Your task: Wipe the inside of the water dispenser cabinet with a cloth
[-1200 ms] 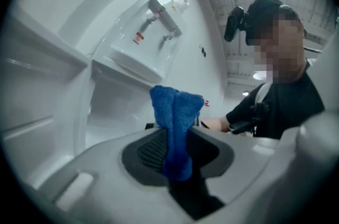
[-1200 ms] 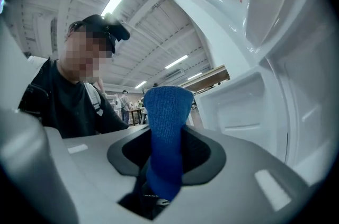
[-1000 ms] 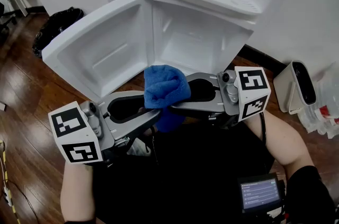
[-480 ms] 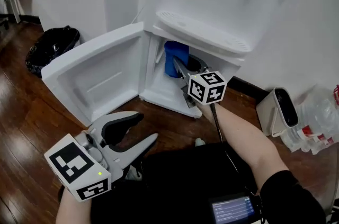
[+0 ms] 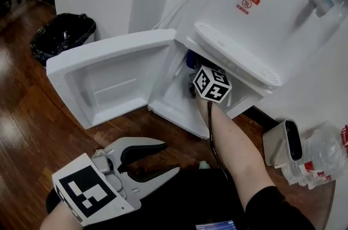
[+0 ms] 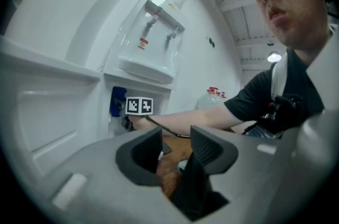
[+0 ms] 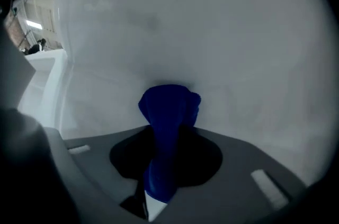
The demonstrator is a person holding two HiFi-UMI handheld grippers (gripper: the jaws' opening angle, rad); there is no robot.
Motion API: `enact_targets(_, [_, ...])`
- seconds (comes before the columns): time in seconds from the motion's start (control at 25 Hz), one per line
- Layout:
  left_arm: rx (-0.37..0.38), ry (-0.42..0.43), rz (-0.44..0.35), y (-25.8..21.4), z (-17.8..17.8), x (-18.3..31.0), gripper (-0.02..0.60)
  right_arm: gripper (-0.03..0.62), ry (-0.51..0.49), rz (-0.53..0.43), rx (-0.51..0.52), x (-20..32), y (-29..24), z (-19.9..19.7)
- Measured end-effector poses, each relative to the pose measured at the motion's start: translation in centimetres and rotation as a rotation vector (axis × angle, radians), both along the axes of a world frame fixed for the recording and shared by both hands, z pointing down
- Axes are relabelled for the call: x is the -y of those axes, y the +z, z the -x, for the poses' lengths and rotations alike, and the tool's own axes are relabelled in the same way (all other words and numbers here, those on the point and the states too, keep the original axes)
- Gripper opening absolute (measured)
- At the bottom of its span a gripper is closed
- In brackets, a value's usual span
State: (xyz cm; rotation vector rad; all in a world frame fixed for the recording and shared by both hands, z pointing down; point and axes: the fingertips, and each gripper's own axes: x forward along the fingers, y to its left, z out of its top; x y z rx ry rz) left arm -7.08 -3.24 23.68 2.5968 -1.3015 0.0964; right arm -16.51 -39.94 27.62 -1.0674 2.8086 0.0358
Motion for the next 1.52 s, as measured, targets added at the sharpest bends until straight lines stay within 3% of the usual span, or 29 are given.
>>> enact_targets(0.16, [0.040, 0.007, 0.001, 0.4, -0.2, 0.0, 0.169, 0.098, -0.164, -0.016, 0.016, -4.3, -1.0, 0.3])
enact_targets(0.4, [0.052, -0.001, 0.035, 1.3, -0.6, 0.0, 0.166, 0.098, -0.400, -0.022, -0.042, -11.7, -1.2, -0.1])
enact_targets(0.6, [0.062, -0.001, 0.068, 2.1, -1.0, 0.1, 0.163, 0.097, -0.556, 0.020, -0.047, -14.4, -1.4, -1.6])
enact_targets(0.68, [0.083, 0.013, 0.060, 2.1, -1.2, -0.1, 0.161, 0.097, -0.501, 0.056, -0.034, -12.9, -1.0, -2.5])
enact_targets(0.88, [0.131, 0.019, 0.042, 1.8, -1.2, -0.4, 0.158, 0.097, -0.147, 0.047, -0.125, -4.0, 2.0, -2.9])
enact_targets(1.04, [0.129, 0.014, 0.043, 1.8, -1.4, -0.2, 0.150, 0.097, -0.074, -0.001, -0.213, -0.1, 3.6, -0.4])
enact_targets(1.16, [0.123, 0.015, 0.050, 2.0, -1.6, -0.2, 0.150, 0.097, -0.083, 0.026, -0.181, 0.3, 3.7, 0.3])
enact_targets(1.52, [0.141, 0.022, 0.032, 2.0, -1.9, -0.2, 0.150, 0.097, -0.371, 0.108, -0.163, -8.2, 4.5, 0.5])
